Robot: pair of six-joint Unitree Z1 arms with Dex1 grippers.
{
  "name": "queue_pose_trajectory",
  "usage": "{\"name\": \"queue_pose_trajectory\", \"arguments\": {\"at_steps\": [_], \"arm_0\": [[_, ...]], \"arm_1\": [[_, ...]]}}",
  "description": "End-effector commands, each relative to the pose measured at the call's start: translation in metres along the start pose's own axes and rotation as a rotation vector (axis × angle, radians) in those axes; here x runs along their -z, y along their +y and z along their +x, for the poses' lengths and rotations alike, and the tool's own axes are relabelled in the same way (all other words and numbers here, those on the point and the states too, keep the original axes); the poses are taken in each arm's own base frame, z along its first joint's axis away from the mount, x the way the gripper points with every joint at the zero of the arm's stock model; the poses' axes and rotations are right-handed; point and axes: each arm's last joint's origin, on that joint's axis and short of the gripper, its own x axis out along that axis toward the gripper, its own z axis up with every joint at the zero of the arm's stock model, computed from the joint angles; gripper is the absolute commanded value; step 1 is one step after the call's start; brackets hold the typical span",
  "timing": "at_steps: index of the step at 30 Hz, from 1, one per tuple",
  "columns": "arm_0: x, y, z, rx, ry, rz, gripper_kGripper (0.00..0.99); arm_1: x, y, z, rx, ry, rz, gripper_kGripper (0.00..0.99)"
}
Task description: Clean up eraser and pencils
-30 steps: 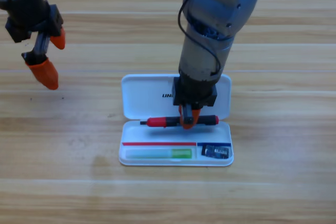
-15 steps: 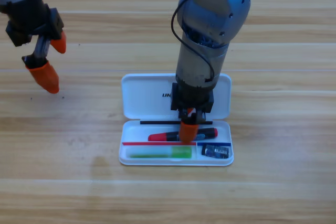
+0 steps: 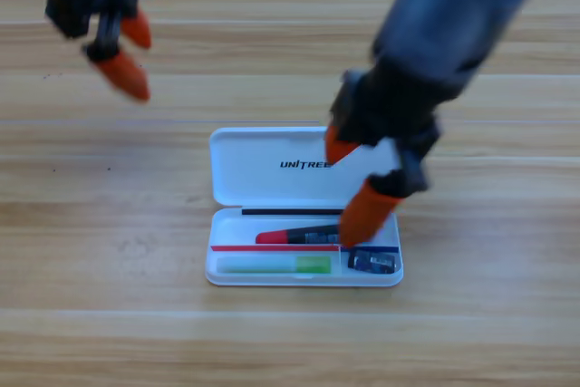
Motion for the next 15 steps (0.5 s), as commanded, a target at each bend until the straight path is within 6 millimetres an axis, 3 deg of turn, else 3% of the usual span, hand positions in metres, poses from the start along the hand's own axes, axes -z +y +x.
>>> {"name": "queue_pose_trajectory", "arguments": {"at_steps": [1,4,7,9,15], "arm_0": [[0.016,0.053,0.038,0.036,-0.025,-0.078,0.621],[0.018,0.074,0.056,0.061,-0.075,-0.077,0.403],[0.018,0.089,0.076,0.099,-0.128,-0.065,0.040],[0.017,0.095,0.089,0.129,-0.155,-0.069,0.000],[0.017,0.101,0.129,0.240,-0.215,-0.132,0.000]], "arm_1": [[0.025,0.065,-0.075,0.033,-0.189,-0.028,0.948],[0.046,0.085,-0.093,0.063,-0.275,-0.014,0.973],[0.065,0.102,-0.104,0.082,-0.322,-0.010,0.982],[0.071,0.108,-0.106,0.090,-0.332,-0.004,0.985],[0.078,0.092,-0.101,0.052,-0.363,0.087,0.986]]}}
